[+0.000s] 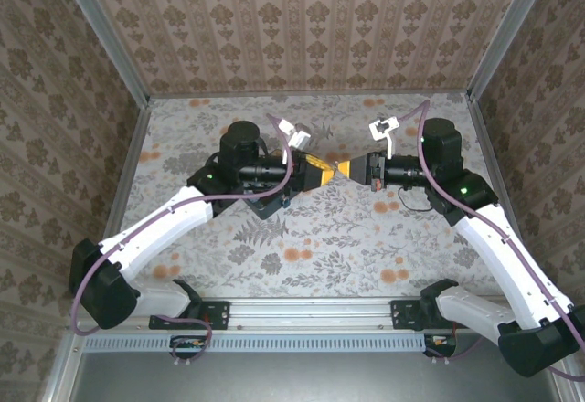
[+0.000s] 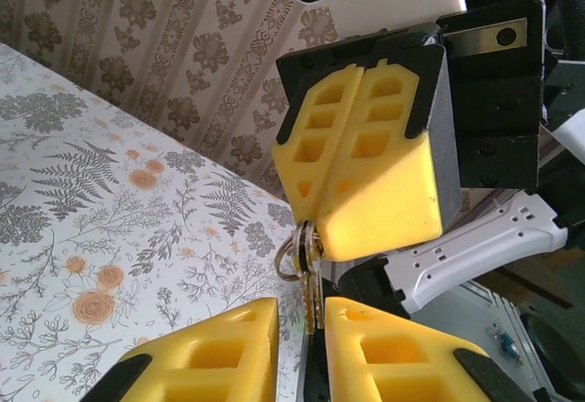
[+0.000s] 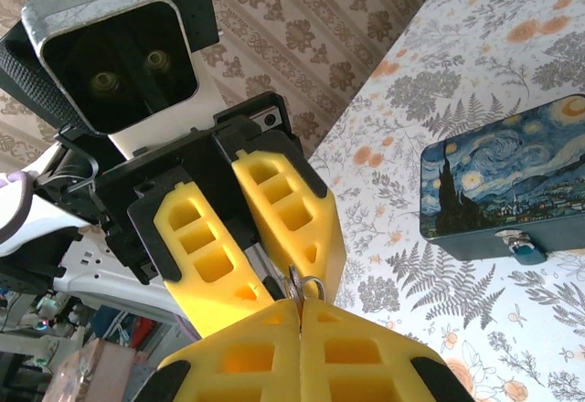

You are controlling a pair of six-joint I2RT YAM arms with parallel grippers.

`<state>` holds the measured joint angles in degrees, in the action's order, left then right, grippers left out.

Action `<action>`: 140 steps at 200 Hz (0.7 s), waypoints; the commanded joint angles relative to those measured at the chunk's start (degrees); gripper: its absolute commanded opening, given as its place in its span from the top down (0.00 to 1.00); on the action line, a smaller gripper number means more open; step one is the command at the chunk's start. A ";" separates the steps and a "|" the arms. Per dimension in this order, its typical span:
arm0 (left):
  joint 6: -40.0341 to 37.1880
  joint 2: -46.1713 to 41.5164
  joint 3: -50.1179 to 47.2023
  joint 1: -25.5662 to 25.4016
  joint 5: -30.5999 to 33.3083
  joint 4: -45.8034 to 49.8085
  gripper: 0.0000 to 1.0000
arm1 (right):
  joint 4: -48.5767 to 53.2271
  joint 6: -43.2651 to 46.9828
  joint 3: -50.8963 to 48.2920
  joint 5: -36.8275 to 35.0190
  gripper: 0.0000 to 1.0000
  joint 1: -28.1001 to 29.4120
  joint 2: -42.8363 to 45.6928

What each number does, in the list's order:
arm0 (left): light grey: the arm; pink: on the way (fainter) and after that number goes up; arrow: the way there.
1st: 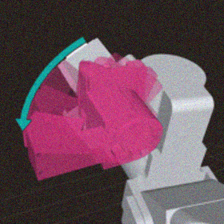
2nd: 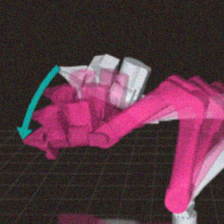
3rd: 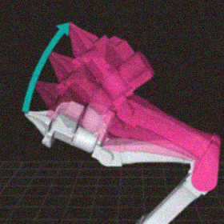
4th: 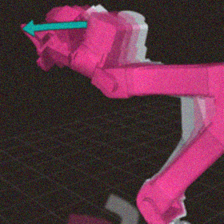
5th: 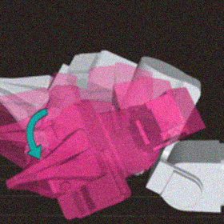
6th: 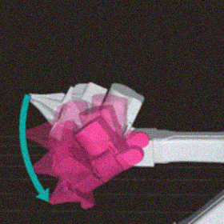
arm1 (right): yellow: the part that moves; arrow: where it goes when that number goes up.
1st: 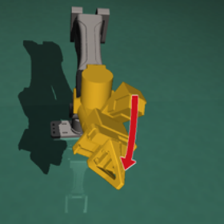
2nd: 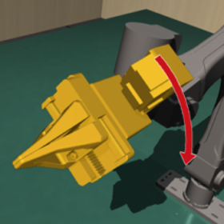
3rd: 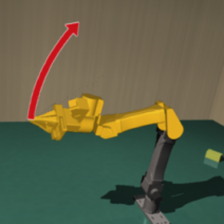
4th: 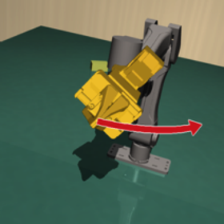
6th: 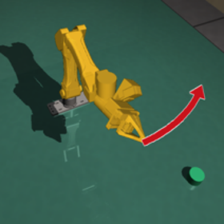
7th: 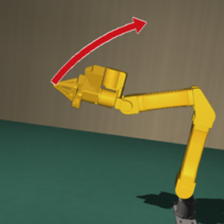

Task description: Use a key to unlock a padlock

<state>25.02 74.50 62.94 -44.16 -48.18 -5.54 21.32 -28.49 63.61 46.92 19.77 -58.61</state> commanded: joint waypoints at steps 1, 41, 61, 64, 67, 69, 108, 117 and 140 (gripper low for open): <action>0.07 -2.18 0.08 0.48 -0.58 -1.45 0.80 | -0.88 -0.23 1.06 1.24 0.99 0.19 0.69; 2.50 -2.48 -1.07 1.21 -1.68 -4.90 0.75 | -1.66 -0.64 0.57 1.76 0.99 0.18 1.02; 2.50 -1.93 -0.50 0.85 -2.64 -5.09 0.82 | -2.54 -1.35 0.41 1.96 0.99 0.23 1.13; 2.46 -1.84 -0.42 0.77 -2.76 -4.97 0.82 | -2.59 -1.39 0.45 1.95 0.99 0.19 1.13; 2.37 -1.80 -0.38 0.67 -2.79 -4.94 0.82 | -2.67 -1.41 0.39 1.95 0.99 0.18 1.13; 2.33 -1.72 -0.25 0.59 -2.79 -4.79 0.82 | -2.75 -1.44 0.38 1.95 0.99 0.18 1.13; 1.79 -0.93 0.21 -0.22 -2.88 -4.22 0.80 | -3.12 -1.83 0.19 1.51 0.99 0.18 1.22; 1.74 -0.94 0.17 -0.27 -2.89 -4.22 0.80 | -3.23 -1.93 0.21 1.59 0.99 0.18 1.21; 1.54 -0.76 0.37 -0.24 -2.71 -3.85 0.82 | -4.50 -2.95 0.17 2.43 0.99 0.18 1.30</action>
<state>27.00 73.71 62.33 -44.07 -49.69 -8.60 19.46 -30.22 63.59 47.27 19.77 -58.46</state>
